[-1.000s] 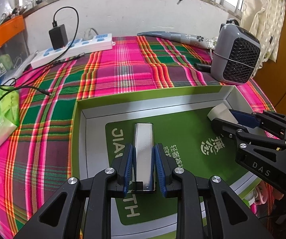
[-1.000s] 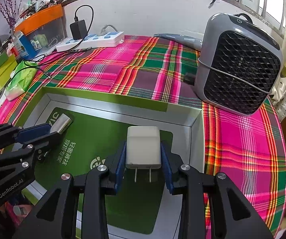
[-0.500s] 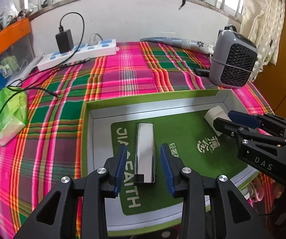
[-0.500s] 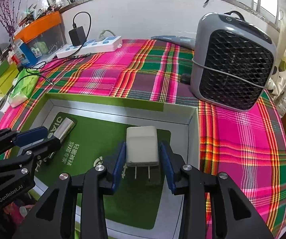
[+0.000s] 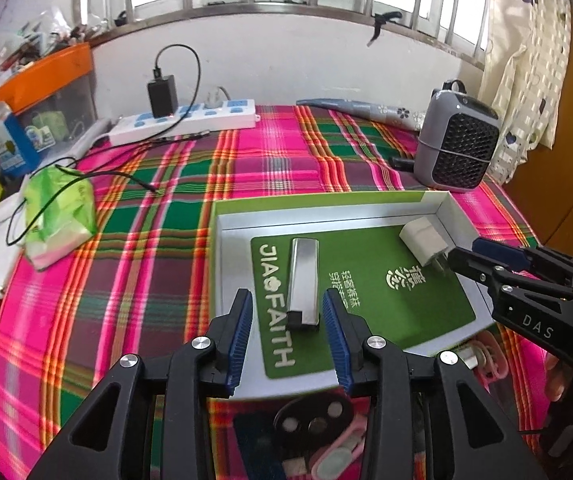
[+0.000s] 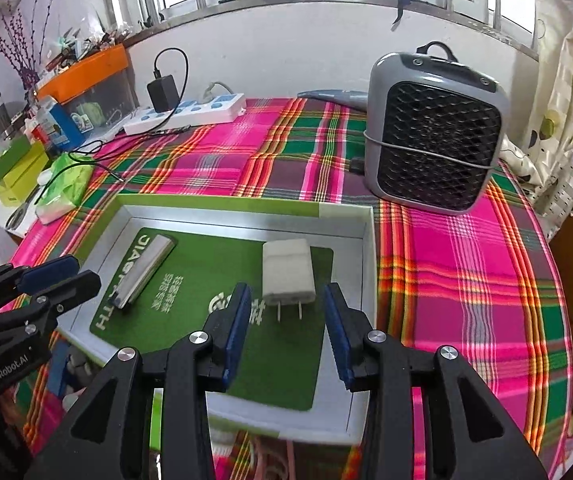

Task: Organize rigid objects
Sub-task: 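Open both tools to drop the lighter and charger onto the green card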

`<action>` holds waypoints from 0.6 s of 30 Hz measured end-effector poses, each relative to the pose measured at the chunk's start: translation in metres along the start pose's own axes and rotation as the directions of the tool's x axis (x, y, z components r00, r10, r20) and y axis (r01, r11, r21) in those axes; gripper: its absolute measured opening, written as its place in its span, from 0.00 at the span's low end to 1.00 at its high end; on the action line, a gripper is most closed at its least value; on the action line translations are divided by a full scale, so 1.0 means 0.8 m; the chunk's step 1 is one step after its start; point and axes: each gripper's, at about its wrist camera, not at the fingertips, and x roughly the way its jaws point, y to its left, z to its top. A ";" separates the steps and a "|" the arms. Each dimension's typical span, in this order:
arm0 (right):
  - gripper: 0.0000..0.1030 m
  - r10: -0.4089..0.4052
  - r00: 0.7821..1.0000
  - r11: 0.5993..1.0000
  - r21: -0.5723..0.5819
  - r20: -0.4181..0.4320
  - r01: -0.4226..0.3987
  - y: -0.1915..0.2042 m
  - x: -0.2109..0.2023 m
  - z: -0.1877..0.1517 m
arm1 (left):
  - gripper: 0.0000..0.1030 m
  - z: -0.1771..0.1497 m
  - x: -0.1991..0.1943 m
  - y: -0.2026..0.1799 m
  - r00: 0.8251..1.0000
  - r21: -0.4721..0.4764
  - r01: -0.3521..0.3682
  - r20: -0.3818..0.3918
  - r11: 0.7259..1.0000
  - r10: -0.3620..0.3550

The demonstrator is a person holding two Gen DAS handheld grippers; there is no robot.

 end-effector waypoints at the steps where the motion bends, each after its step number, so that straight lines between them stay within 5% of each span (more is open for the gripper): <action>1: 0.38 0.001 1.000 1.000 0.003 0.002 -0.001 0.000 -0.003 -0.003 | 0.35 -0.001 -0.004 0.001 1.000 -0.003 0.000 0.004 1.000 0.000; 18: 0.38 0.052 0.997 0.998 0.016 0.051 -0.053 0.015 -0.061 -0.054 | 0.35 -0.051 -0.060 0.036 0.999 -0.061 0.010 0.050 0.998 -0.007</action>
